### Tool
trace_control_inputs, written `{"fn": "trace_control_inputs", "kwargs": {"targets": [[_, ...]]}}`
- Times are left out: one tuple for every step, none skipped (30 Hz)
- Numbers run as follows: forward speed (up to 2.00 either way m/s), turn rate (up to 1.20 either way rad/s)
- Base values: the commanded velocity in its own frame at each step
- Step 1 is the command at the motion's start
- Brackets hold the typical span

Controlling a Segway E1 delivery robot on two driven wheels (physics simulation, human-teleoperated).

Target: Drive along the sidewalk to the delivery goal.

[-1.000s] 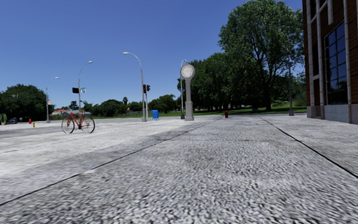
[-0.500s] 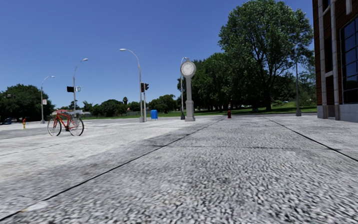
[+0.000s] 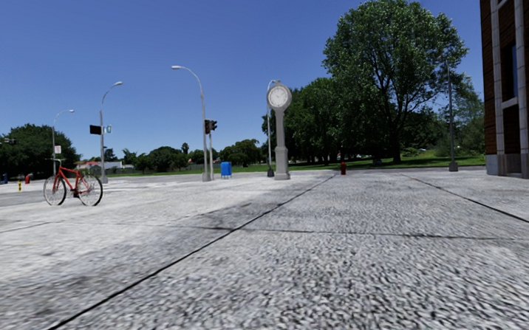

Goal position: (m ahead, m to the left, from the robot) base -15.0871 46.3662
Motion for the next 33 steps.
{"fn": "trace_control_inputs", "kwargs": {"targets": [[2.00, 0.16], [2.00, 0.16], [2.00, 0.17], [2.00, 0.17], [2.00, 0.17], [2.00, 0.17], [2.00, 0.17], [2.00, 0.18], [2.00, 0.19], [2.00, 0.19], [2.00, 0.20], [2.00, 0.23], [2.00, 0.23], [2.00, 0.24], [2.00, 0.24], [2.00, 0.24], [2.00, 0.24], [2.00, 0.24], [2.00, 0.24], [2.00, 0.24], [2.00, 0.24], [2.00, 0.24], [2.00, 0.24], [2.00, 0.24], [2.00, 0.24], [2.00, 0.24], [2.00, 0.24], [2.00, 0.25], [2.00, 0.25], [2.00, 0.25], [2.00, 0.25], [2.00, 0.25], [2.00, 0.25]]}}
